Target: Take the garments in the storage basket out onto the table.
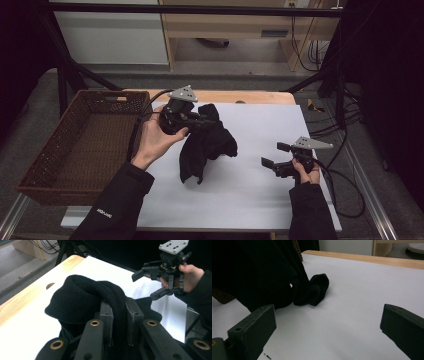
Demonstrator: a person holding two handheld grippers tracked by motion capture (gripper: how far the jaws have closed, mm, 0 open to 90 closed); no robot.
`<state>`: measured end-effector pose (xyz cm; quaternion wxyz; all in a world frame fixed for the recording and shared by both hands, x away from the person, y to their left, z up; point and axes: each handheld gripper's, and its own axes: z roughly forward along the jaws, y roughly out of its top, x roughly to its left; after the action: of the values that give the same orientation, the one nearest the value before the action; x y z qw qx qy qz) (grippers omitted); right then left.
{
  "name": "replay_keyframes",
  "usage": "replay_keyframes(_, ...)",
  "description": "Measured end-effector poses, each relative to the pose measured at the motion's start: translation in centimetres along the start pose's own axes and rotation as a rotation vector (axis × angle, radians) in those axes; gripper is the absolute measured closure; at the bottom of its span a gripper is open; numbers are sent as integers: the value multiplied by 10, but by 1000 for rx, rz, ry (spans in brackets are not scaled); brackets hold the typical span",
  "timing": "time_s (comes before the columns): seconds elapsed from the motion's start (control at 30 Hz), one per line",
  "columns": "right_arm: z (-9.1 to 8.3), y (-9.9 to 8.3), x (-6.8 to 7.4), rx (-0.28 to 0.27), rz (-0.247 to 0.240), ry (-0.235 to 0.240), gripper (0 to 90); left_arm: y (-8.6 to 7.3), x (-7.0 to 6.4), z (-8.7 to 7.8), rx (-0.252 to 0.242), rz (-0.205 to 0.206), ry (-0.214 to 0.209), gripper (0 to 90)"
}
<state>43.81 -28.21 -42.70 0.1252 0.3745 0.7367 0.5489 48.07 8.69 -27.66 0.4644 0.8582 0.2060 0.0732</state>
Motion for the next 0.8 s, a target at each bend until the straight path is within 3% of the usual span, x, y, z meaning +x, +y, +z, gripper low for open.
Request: replay_keyframes(0.8, 1, 0, 0, 4, 1, -2, 7, -41, 6, 46, 78, -32, -14, 758)
